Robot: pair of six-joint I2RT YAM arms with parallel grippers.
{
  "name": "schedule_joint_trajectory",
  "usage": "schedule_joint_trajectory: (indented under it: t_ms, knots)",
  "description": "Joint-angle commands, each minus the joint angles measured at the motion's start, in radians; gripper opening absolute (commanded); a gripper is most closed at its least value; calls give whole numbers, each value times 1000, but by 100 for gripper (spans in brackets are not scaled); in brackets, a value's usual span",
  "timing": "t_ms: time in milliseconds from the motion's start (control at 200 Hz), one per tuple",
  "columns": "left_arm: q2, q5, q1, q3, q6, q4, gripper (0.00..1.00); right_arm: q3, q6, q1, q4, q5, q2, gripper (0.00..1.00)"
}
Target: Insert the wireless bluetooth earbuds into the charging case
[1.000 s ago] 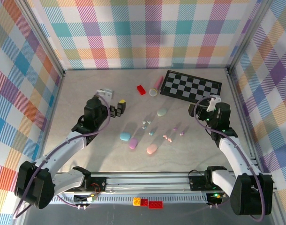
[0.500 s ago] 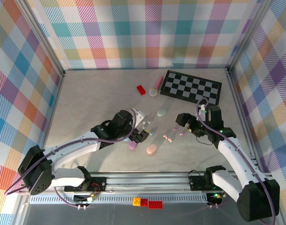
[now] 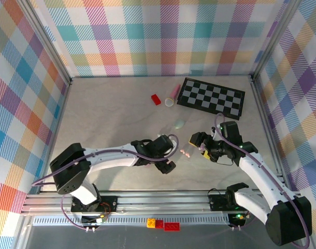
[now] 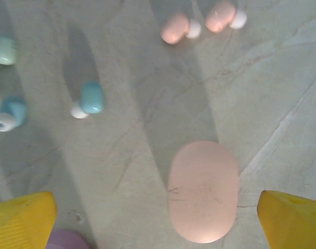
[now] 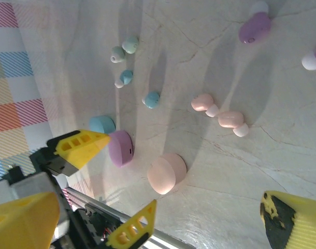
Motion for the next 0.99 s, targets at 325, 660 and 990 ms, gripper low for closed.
schedule_joint_trajectory:
  t_ms: [325, 660, 990]
  knots:
    - [109, 11, -35, 43, -47, -59, 88, -46, 23, 7, -49, 1, -10, 99]
    - [151, 48, -37, 29, -40, 8, 73, -41, 16, 7, -69, 7, -19, 99]
    - [124, 60, -37, -15, -29, 56, 46, -31, 32, 6, -91, 38, -48, 99]
